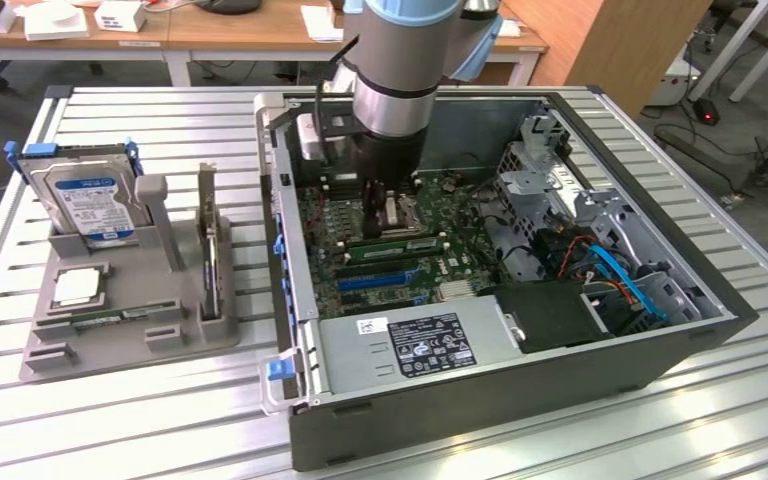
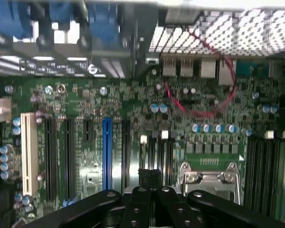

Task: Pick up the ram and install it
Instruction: 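Press down the ram until it locks into place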

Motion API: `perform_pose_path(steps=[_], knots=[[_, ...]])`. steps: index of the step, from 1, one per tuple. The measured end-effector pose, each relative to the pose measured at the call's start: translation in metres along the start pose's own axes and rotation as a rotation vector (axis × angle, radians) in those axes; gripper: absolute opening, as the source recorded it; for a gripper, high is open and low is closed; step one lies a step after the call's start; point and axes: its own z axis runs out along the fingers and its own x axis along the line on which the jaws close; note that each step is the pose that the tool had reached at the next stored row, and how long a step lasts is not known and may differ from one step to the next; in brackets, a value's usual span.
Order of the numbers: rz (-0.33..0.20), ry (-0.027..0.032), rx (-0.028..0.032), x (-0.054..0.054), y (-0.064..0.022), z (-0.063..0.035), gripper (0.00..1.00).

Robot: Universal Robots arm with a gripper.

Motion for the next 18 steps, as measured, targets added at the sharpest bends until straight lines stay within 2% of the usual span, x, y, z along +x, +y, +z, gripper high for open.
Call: perform_pose_path(steps=[18], knots=[[0.0,0.0,-0.0034,0.0,-0.043,0.0005,0.09]])
